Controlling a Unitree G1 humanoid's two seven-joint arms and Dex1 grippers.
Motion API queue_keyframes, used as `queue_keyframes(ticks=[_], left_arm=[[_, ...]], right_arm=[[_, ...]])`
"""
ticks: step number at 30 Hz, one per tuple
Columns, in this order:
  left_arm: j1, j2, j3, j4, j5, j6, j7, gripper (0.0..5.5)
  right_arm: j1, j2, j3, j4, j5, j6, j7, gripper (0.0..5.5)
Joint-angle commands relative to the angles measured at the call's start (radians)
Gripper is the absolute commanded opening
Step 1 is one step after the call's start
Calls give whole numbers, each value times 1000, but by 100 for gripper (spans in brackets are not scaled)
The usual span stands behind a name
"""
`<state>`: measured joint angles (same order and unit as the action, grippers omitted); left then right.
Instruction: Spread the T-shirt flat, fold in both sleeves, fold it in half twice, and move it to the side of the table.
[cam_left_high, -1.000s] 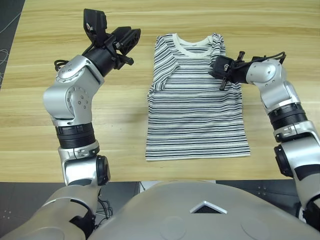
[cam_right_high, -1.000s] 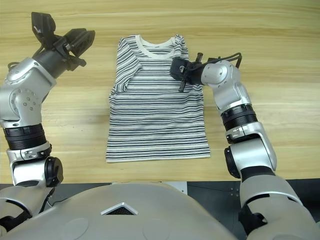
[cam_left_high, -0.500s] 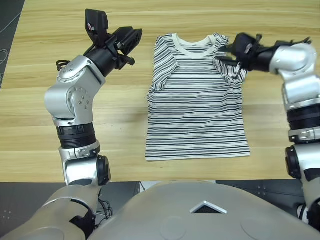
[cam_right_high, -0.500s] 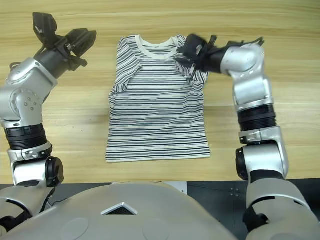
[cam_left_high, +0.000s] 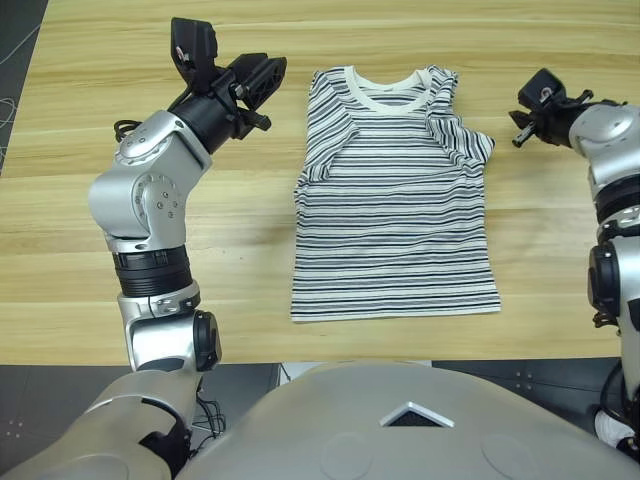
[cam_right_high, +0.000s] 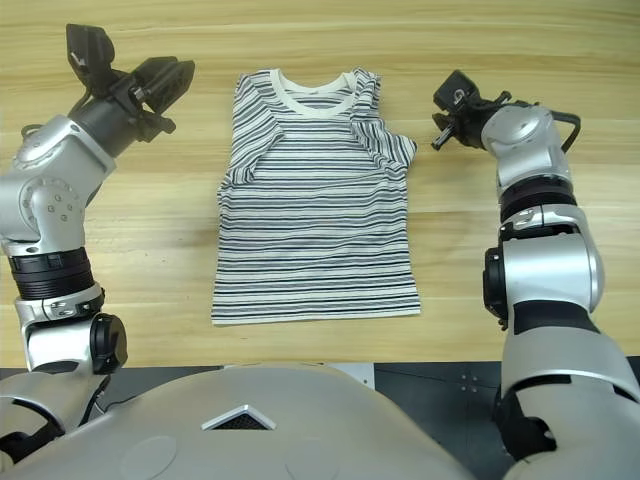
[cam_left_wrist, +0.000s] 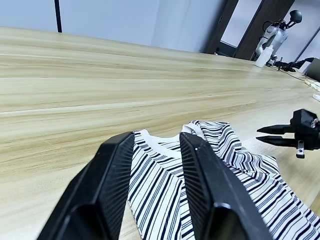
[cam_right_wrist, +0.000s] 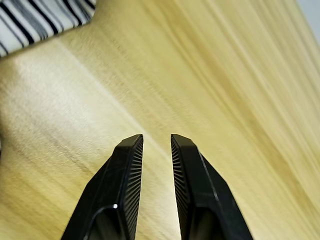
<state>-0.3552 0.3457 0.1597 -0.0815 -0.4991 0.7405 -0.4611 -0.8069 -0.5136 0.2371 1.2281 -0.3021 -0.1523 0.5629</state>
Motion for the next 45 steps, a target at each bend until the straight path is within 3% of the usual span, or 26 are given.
queue_keyframes(ticks=[1,11,21,33,45], left_arm=[[2,13,-4,-9,-1,20,4,170],[5,5,-7,-13,-4,20,13,170],[8,5,-6,-13,-6,16,17,170],[10,4,-3,-1,-6,10,14,170],[2,0,-8,-3,-7,8,12,170]], right_arm=[[15,35,35,16,-29,-52,48,101],[92,43,19,-184,23,-116,176,101],[259,21,25,-581,64,-3,266,101],[393,53,92,-783,82,88,335,101],[463,-75,-11,-1218,305,293,511,101]])
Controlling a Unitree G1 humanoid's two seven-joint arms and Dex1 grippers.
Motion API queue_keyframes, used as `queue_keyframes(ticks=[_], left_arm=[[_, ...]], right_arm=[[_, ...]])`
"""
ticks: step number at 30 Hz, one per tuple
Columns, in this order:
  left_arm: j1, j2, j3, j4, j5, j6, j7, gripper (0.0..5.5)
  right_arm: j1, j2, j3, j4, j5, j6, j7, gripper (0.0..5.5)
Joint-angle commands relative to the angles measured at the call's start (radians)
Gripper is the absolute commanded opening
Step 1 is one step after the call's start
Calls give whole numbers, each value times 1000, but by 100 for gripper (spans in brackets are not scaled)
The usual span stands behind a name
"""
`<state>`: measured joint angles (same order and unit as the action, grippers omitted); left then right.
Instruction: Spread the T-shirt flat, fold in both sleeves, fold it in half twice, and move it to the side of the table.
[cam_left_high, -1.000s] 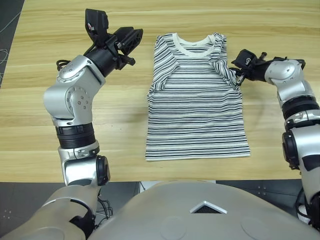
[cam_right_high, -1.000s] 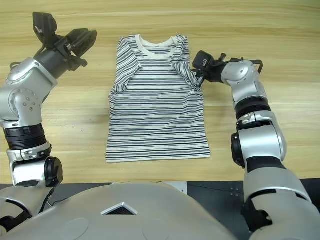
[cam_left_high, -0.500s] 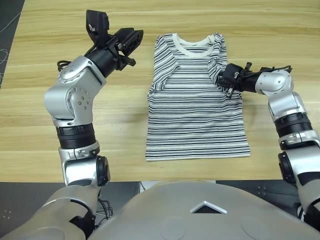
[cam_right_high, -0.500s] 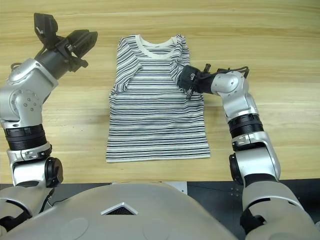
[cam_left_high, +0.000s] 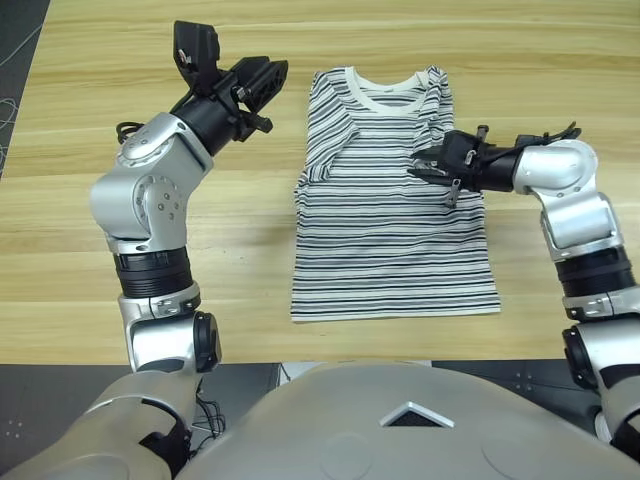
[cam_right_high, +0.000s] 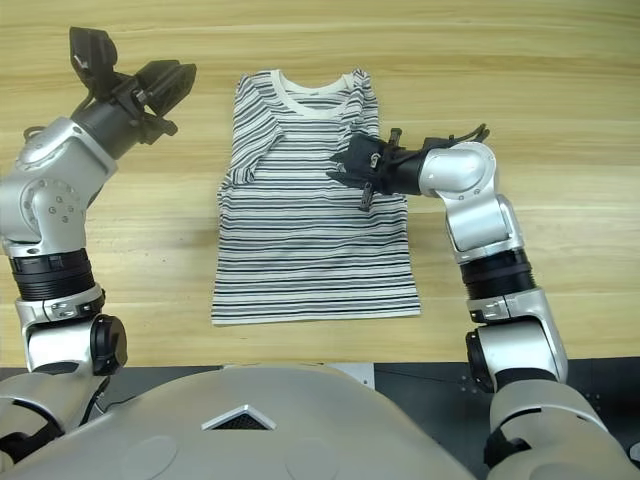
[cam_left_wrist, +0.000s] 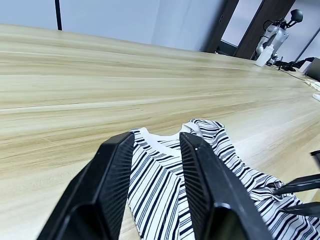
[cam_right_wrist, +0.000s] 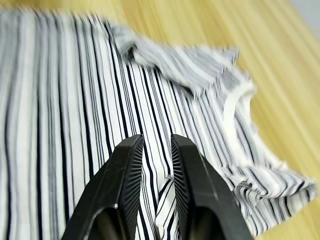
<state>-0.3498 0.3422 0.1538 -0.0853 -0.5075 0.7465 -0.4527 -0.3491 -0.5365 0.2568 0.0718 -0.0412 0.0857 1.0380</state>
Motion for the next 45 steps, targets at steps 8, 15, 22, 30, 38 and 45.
queue_keyframes(ticks=[8,15,22,30,38,45], left_arm=[[254,361,-104,-91,362,-503,-207,200],[620,793,-147,-68,821,-1334,-286,312],[804,804,-138,-173,780,-1409,-356,409],[733,716,-317,-127,886,-1512,-353,409],[616,618,-458,-74,1005,-1566,-315,409],[603,624,-495,-83,987,-1562,-311,409]], right_arm=[[-48,-310,-127,341,109,-245,310,122],[74,-488,-26,554,-61,-1291,270,243],[125,-513,98,587,9,-1592,177,319],[126,-543,204,627,-142,-1700,1,319],[127,-498,193,644,-351,-1700,-154,319],[131,-477,220,635,-473,-1699,-287,319]])
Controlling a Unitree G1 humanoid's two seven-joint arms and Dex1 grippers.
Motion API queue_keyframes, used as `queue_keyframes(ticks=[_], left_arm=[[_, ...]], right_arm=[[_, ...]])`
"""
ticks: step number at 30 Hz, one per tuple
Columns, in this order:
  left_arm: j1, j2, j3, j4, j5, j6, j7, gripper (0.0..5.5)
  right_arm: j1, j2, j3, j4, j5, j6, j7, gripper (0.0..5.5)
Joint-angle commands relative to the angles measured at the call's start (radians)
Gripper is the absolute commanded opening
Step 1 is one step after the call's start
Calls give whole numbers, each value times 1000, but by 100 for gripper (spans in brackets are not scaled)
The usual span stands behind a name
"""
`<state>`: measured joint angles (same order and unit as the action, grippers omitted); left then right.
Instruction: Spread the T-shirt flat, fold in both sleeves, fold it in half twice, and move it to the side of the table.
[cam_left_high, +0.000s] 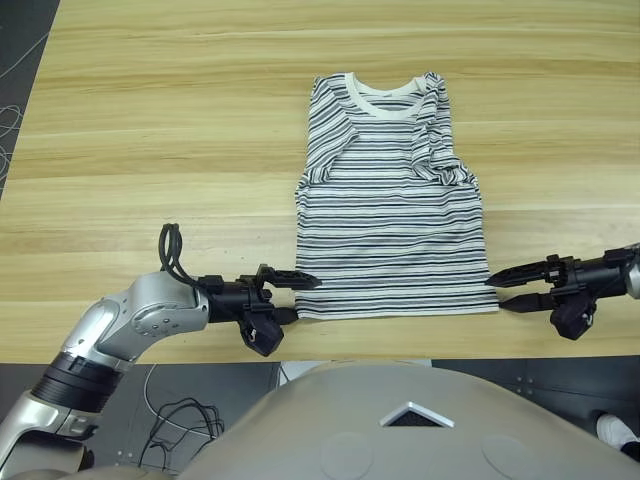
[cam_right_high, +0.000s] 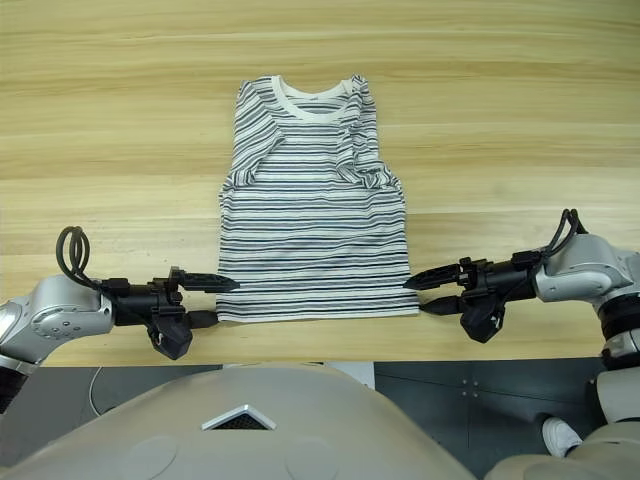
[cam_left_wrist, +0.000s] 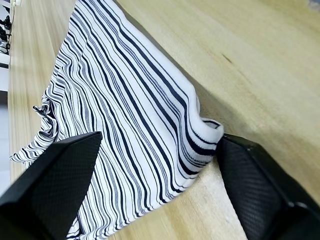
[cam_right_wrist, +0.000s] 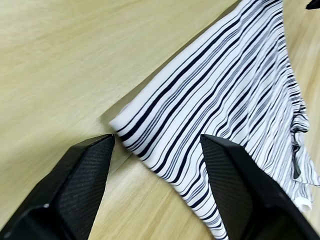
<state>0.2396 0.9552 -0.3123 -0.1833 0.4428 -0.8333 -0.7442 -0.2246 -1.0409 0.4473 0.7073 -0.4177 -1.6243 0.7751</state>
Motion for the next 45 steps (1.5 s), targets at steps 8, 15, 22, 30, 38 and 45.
queue_keyframes(ticks=[8,15,22,30,38,45], left_arm=[[16,20,-38,17,30,26,-16,409],[-3,15,-47,63,49,18,0,299],[-32,-1,-60,34,48,53,-8,181],[-34,-19,-78,-56,36,141,-50,48],[-14,-21,-104,-130,2,216,-96,13],[-22,-16,-76,-165,-40,306,-129,13]], right_arm=[[13,35,41,-31,-233,12,-119,319],[-24,-5,135,-82,-174,41,-125,181],[-26,-30,203,-140,-114,95,-125,43],[-43,-26,201,-130,-103,132,-132,10],[-24,-16,188,-113,-135,121,-152,10],[-27,-76,274,-229,62,208,-102,10]])
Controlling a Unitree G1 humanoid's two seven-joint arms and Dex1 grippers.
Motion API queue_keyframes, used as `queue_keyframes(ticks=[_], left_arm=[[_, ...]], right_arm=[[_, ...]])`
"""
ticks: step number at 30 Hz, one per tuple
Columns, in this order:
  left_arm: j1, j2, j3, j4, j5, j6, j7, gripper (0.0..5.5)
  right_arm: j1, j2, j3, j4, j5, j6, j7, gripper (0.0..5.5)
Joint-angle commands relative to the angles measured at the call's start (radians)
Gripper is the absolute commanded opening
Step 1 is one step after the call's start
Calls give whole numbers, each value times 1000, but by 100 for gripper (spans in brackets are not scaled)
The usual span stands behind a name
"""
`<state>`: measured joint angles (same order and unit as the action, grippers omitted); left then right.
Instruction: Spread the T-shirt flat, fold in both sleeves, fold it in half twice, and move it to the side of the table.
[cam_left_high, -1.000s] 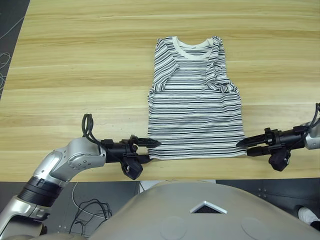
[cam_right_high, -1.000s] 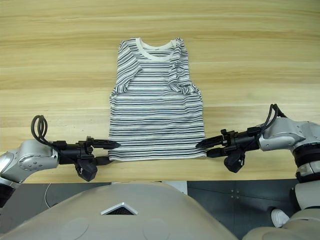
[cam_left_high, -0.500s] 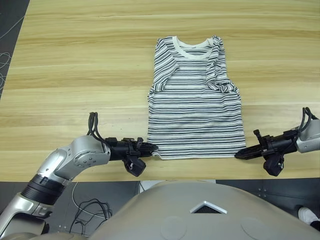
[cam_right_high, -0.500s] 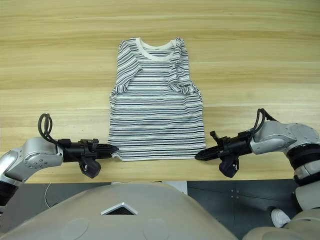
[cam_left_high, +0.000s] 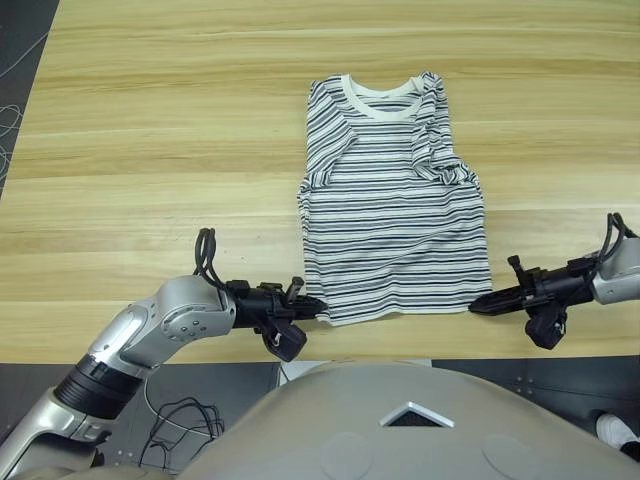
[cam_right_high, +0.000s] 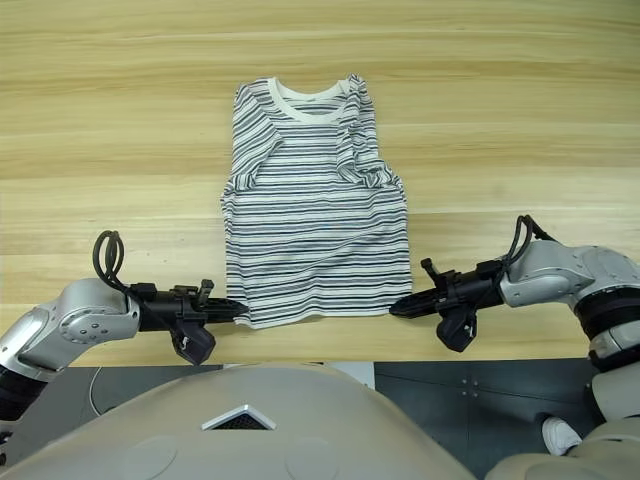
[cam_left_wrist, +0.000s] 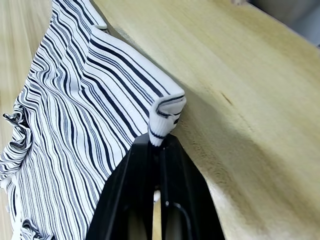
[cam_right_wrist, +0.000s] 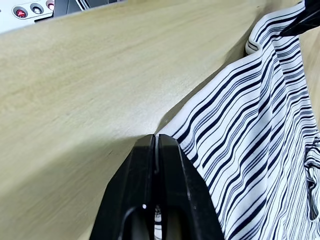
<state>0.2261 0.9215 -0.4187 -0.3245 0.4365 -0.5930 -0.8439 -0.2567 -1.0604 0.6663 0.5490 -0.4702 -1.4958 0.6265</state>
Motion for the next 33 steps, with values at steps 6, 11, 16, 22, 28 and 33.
queue_keyframes(ticks=[6,11,16,22,28,33], left_arm=[[-42,69,165,-69,-382,390,-181,13],[-31,67,182,-116,-548,525,-248,13],[-7,84,199,-172,-621,570,-278,13],[8,155,279,-258,-759,666,-357,13],[36,211,334,-286,-810,690,-428,13],[69,247,375,-302,-836,688,-483,13]], right_arm=[[23,-148,156,-378,623,442,296,10],[52,-165,95,-514,841,642,481,10],[92,-164,7,-594,938,812,609,10],[152,-216,-114,-757,1106,1138,740,10],[186,-199,-235,-841,1198,1384,830,10],[214,-182,-310,-881,1210,1515,870,10]])
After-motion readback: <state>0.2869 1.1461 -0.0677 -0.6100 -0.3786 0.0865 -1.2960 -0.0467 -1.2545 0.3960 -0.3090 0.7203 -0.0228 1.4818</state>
